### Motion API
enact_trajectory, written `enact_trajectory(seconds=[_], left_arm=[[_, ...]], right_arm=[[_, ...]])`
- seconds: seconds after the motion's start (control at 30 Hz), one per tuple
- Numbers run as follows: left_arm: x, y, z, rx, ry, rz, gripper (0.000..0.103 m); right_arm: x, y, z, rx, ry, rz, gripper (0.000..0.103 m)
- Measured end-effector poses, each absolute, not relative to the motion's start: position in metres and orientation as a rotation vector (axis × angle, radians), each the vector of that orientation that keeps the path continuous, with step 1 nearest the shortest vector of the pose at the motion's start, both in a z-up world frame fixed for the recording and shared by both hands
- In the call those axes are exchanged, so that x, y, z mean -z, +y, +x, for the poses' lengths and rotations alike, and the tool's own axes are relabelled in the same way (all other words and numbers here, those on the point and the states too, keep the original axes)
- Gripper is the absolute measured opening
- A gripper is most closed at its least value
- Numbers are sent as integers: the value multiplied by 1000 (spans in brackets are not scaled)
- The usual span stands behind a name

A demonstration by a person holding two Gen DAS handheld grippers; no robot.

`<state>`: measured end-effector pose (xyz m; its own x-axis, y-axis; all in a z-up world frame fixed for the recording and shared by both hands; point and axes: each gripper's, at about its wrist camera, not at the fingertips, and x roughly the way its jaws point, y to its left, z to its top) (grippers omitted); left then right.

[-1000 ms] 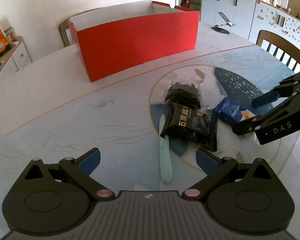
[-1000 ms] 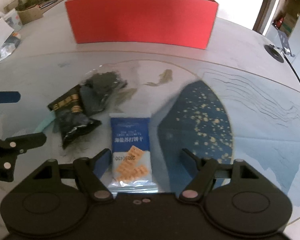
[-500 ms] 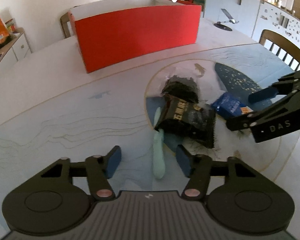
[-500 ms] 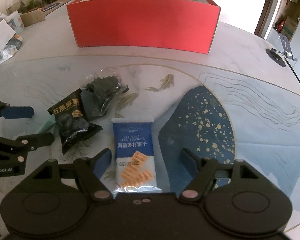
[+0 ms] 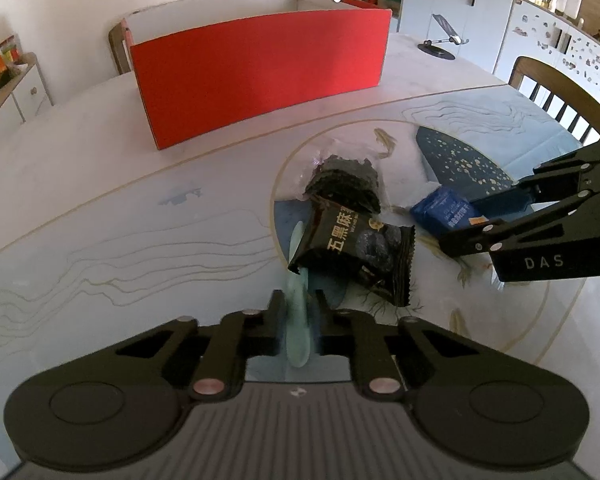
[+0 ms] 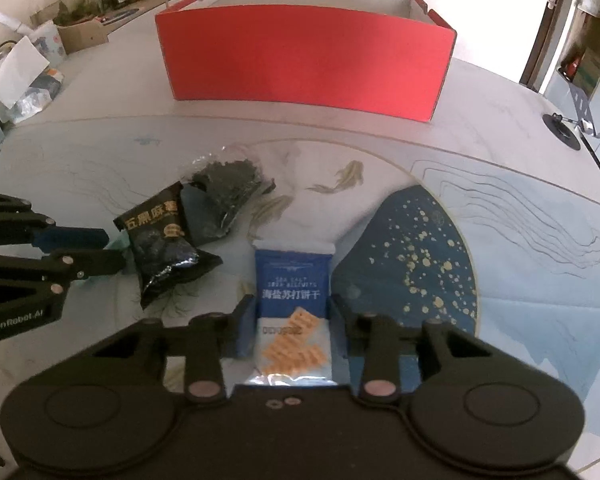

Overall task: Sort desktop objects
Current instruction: 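Close the left gripper on the pale green stick while the right closes on the biscuit pack, then lift the green stick and biscuit pack and carry both over the red box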

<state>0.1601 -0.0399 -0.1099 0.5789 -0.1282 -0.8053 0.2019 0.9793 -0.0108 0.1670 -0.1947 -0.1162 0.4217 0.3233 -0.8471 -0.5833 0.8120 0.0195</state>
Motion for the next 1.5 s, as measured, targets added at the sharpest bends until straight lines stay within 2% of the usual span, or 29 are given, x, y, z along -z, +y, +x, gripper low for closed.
enact_trajectory(seconds=[0.6,1.03,1.5], left_arm=[[101,-12,148,176,1014,-155,9],[92,-3,119,134,1012,-163,9],[61,0,90,171,939,-155,9]], right_arm=[[106,-203,165,-588,1049,-238,36],[95,-205,142,-599,1080,-263,36],[60,-200,109,-583,1017,-241,36]])
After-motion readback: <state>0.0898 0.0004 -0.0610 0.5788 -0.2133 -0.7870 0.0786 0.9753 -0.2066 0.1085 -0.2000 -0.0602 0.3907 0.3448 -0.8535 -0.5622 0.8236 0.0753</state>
